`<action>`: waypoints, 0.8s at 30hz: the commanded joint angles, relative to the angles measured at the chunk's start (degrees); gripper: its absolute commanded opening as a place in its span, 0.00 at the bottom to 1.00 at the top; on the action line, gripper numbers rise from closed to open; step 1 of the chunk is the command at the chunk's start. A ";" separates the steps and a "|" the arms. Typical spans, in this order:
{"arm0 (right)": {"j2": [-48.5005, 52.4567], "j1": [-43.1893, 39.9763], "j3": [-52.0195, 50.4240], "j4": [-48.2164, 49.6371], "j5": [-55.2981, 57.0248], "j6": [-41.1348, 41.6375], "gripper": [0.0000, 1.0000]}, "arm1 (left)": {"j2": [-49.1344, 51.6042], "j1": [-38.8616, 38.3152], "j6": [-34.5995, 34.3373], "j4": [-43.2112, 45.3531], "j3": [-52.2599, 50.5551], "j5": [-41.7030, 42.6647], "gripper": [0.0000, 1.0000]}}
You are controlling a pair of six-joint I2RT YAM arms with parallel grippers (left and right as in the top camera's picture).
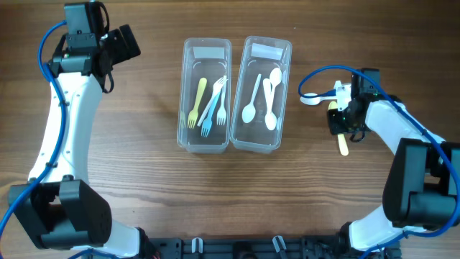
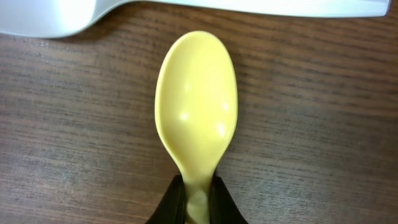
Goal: Pack container
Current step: 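Carry the yellow spoon into the right container and release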
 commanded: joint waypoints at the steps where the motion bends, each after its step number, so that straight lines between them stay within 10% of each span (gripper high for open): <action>1: -0.96 -0.07 5.14 -5.75 -0.42 1.51 0.04 | -0.79 0.20 -0.96 0.17 0.81 -0.31 1.00; 6: -6.58 2.38 28.48 -15.85 -19.63 12.37 0.04 | -0.79 0.20 -0.94 0.17 0.81 -0.31 1.00; 21: -0.02 22.47 29.18 -5.60 -13.51 33.77 0.04 | -0.79 0.20 -0.94 0.17 0.81 -0.31 1.00; 24: 0.98 22.99 29.18 -5.60 -13.51 33.75 0.30 | -0.79 0.20 -0.94 0.17 0.81 -0.31 1.00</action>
